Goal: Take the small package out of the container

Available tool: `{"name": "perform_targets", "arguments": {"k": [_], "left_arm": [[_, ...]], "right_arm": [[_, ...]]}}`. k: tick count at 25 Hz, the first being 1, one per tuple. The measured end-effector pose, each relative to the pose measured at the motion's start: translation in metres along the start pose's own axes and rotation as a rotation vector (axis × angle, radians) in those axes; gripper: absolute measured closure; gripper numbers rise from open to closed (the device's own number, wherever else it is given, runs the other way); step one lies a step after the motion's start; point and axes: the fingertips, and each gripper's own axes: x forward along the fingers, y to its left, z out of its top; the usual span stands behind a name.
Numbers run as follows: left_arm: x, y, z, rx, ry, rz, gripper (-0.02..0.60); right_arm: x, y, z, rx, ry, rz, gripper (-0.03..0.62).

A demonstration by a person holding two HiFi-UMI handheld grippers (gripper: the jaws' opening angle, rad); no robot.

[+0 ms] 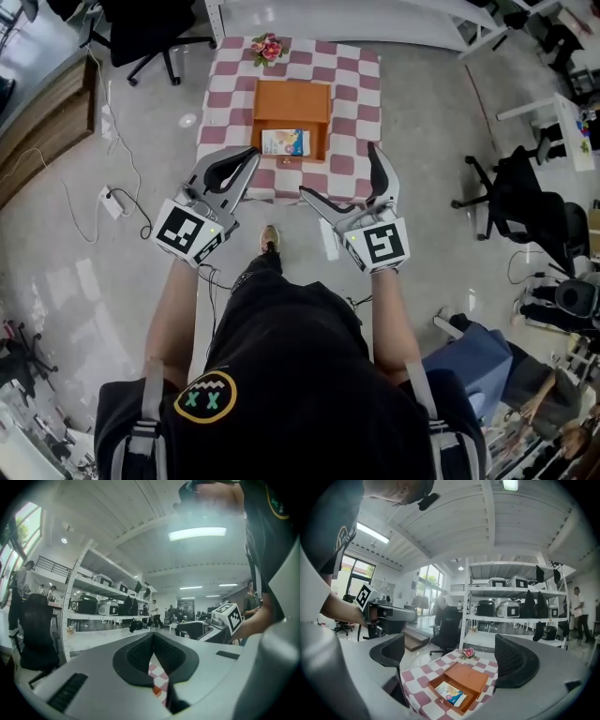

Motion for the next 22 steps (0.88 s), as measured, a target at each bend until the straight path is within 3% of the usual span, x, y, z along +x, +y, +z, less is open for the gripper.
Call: {"name": "perform_targets", "arguments": {"k": [15, 22], "left_arm": [[0.037, 0.037, -0.019, -0.021, 0.054, 0.019, 0.565], [0.054, 0.039, -0.02, -0.021, 0.071, 0.066, 0.565]], "right_arm": [[0.067, -0.046, -0.045, 0.061, 0.083, 0.021, -0.002], [0.104, -0.065, -0.102, 0.144, 0.182, 0.079, -0.001]]}}
